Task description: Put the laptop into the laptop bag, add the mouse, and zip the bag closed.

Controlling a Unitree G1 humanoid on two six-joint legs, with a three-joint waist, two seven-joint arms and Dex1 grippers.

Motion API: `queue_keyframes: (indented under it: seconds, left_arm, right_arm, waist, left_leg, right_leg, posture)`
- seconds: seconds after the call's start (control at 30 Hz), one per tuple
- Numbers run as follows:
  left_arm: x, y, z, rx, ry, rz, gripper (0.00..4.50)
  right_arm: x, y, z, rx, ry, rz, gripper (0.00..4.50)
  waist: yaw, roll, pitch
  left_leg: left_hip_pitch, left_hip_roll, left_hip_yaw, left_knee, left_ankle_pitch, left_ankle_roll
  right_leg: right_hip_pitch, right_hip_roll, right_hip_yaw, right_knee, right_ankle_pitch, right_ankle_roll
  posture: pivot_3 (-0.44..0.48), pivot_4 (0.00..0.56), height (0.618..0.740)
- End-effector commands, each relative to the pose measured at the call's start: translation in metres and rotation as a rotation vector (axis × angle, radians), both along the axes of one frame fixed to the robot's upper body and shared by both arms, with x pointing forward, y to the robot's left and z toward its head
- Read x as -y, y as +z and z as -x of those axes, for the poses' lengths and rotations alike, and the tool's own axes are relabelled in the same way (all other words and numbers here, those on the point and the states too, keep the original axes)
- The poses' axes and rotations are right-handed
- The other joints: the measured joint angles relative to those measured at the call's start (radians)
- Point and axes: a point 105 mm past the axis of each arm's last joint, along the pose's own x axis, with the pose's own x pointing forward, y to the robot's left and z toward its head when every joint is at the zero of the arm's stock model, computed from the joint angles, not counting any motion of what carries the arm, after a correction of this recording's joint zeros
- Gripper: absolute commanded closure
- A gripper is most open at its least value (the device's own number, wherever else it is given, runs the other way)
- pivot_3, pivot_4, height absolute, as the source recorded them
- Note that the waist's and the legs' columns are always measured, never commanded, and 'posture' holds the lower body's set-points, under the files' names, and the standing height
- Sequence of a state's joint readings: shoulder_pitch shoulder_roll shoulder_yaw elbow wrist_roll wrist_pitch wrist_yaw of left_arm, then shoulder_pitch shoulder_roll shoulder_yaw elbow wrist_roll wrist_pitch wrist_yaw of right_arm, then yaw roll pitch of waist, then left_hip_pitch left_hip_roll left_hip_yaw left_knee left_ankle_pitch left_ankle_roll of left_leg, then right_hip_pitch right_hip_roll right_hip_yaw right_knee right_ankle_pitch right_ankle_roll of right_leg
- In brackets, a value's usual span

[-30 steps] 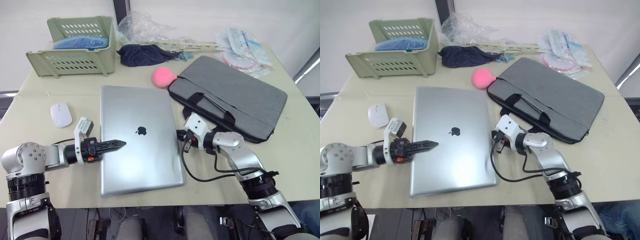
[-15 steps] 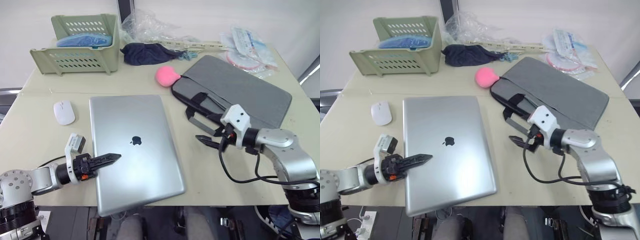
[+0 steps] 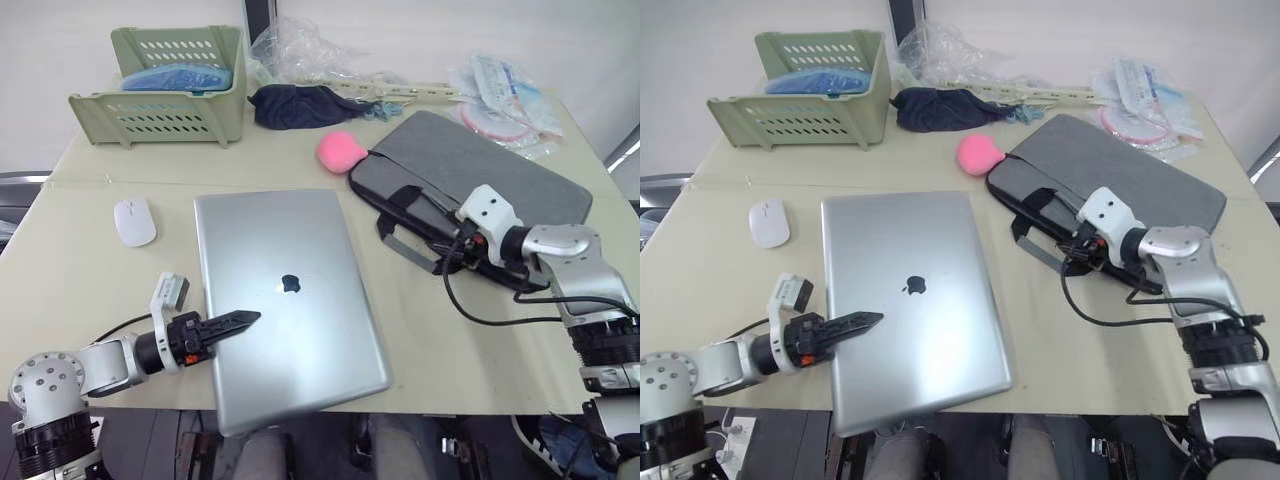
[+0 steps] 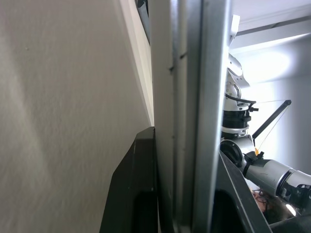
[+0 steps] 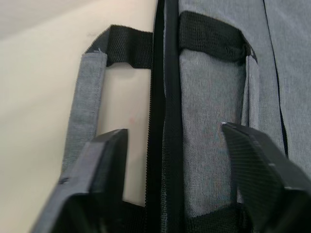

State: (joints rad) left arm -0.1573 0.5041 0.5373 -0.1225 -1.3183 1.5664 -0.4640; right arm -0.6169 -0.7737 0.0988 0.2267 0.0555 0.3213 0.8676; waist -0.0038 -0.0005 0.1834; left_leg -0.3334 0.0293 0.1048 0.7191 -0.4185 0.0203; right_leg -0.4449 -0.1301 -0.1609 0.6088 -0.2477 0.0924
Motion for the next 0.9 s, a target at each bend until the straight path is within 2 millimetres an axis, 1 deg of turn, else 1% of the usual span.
queue_keyframes:
  seconds: [0.03, 0.07, 0.1, 0.37, 0.43, 0.47, 0.6, 0.7, 0.77, 0.9]
  left_arm:
    - [0.006, 0.018, 0.003, 0.097, -0.024, 0.026, 4.19]
    - [0.007, 0.018, 0.003, 0.097, -0.021, 0.026, 4.19]
    - [0.007, 0.018, 0.003, 0.097, -0.023, 0.021, 4.19]
    - [0.011, 0.020, 0.004, 0.104, -0.026, 0.018, 4.19]
    - [0.012, 0.020, 0.005, 0.105, -0.027, 0.019, 4.19]
    - [0.012, 0.020, 0.005, 0.105, -0.027, 0.020, 4.19]
    - [0.013, 0.021, 0.005, 0.103, -0.028, 0.022, 4.19]
    - [0.014, 0.021, 0.005, 0.099, -0.029, 0.028, 4.19]
    - [0.014, 0.019, 0.005, 0.069, -0.030, 0.043, 4.19]
    - [0.017, 0.018, 0.003, 0.029, -0.035, 0.075, 4.19]
  right_arm:
    - [0.007, 0.008, -0.006, 0.053, -0.013, 0.052, 2.91]
    - [0.008, 0.007, -0.006, 0.055, -0.015, 0.058, 3.46]
    - [0.009, 0.006, -0.007, 0.054, -0.013, 0.058, 3.86]
    - [0.014, 0.007, -0.011, 0.071, -0.025, 0.054, 3.86]
    - [0.014, 0.008, -0.010, 0.062, -0.025, 0.037, 4.42]
    - [0.014, 0.009, -0.010, 0.057, -0.024, 0.030, 4.48]
    - [0.015, 0.010, -0.008, 0.035, -0.028, -0.005, 4.48]
    - [0.009, 0.013, -0.004, 0.000, -0.023, -0.080, 4.48]
    - [0.002, 0.017, -0.002, -0.034, -0.011, -0.151, 4.48]
    - [-0.015, 0.036, 0.001, -0.087, -0.003, -0.321, 4.48]
  waist:
    - [0.000, 0.000, 0.000]
    - [0.000, 0.000, 0.000]
    - [0.000, 0.000, 0.000]
    - [0.000, 0.000, 0.000]
    - [0.000, 0.000, 0.000]
    - [0.000, 0.000, 0.000]
    - [0.000, 0.000, 0.000]
    - [0.000, 0.000, 0.000]
    - [0.000, 0.001, 0.000]
    - [-0.001, 0.002, 0.001]
  left_leg:
    - [0.000, 0.000, 0.000, 0.000, 0.000, 0.000]
    - [0.000, 0.000, -0.001, 0.000, 0.000, 0.000]
    - [-0.001, 0.000, -0.001, 0.000, 0.000, 0.000]
    - [-0.001, 0.000, -0.002, 0.000, 0.000, 0.000]
    - [-0.001, 0.000, -0.002, 0.000, 0.000, 0.000]
    - [-0.001, 0.000, -0.002, 0.000, 0.000, 0.000]
    - [-0.001, 0.000, -0.002, 0.000, 0.000, 0.000]
    - [-0.001, 0.000, -0.003, 0.000, 0.000, 0.000]
    - [-0.001, 0.000, -0.003, 0.000, 0.000, 0.000]
    - [-0.001, 0.001, -0.003, 0.000, 0.000, 0.000]
  right_leg:
    - [0.000, 0.000, 0.000, 0.000, 0.000, 0.000]
    - [0.000, 0.000, 0.000, 0.000, 0.000, 0.000]
    - [0.000, 0.000, 0.000, 0.000, 0.000, 0.000]
    - [0.000, 0.000, 0.000, -0.001, 0.000, 0.000]
    - [0.000, 0.000, 0.001, 0.000, 0.000, 0.000]
    - [0.000, 0.000, 0.000, 0.000, 0.000, 0.000]
    - [0.000, 0.000, 0.000, -0.001, 0.000, 0.000]
    - [0.000, 0.000, 0.000, -0.001, 0.000, 0.000]
    - [0.000, 0.000, 0.000, -0.001, 0.000, 0.000]
    - [0.000, 0.000, 0.001, -0.001, 0.000, 0.000]
  posture:
    - [0.000, 0.150, 0.740]
    - [0.000, 0.150, 0.740]
    - [0.000, 0.150, 0.740]
    - [0.000, 0.150, 0.740]
    - [0.000, 0.150, 0.740]
    - [0.000, 0.150, 0.740]
    - [0.000, 0.150, 0.740]
    - [0.000, 0.150, 0.740]
    - [0.000, 0.150, 0.740]
    - [0.000, 0.150, 0.740]
